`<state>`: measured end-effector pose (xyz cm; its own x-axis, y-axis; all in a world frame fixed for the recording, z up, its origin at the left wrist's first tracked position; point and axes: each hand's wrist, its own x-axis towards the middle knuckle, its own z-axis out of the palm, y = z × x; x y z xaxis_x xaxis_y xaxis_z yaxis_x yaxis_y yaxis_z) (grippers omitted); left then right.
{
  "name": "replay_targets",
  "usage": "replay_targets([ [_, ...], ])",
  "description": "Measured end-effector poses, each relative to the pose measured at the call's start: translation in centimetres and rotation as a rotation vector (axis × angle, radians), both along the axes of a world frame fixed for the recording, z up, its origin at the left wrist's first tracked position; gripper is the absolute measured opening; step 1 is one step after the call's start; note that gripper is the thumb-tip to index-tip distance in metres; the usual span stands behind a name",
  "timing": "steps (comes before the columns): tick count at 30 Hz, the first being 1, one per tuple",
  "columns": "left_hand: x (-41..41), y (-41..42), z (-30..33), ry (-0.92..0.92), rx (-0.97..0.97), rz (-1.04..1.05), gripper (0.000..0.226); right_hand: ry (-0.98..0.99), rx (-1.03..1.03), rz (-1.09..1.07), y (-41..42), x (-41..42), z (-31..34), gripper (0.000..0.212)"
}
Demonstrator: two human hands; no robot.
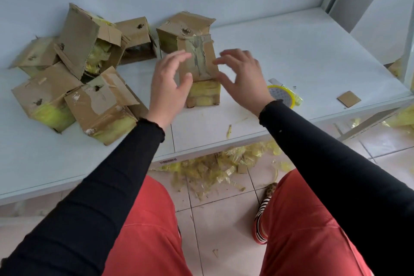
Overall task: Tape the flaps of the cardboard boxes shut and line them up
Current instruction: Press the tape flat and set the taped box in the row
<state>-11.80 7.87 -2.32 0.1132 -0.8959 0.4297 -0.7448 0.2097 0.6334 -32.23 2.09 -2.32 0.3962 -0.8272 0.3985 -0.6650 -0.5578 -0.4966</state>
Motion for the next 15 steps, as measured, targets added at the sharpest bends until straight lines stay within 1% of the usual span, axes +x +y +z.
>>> replay_targets([
  [3, 1.5, -1.9, -0.4, -0.068, 0.195, -0.102, 0.055, 0.054, 0.045, 0.073, -0.4, 1.8, -0.1, 0.034],
  [5, 1.8, -2.7, -1.1, -0.112, 0.247, -0.16, 0.06, 0.096, 0.067, 0.106, -0.8, 2.4, -0.6, 0.038],
  [7, 2.0, -3.1, -1.8, -0.124, 0.243, -0.173, 0.06, 0.111, 0.072, 0.114, -1.0, 2.6, -1.2, 0.039],
  [11, 2.2, -3.3, -2.9, -0.158, 0.17, -0.172, 0.061, 0.104, 0.036, 0.107, -1.2, 2.5, -2.4, 0.038],
  [15, 2.1, -3.4, -3.8, -0.203, 0.138, -0.174, 0.068, 0.142, -0.007, 0.101, -1.2, 2.5, -2.9, 0.046],
])
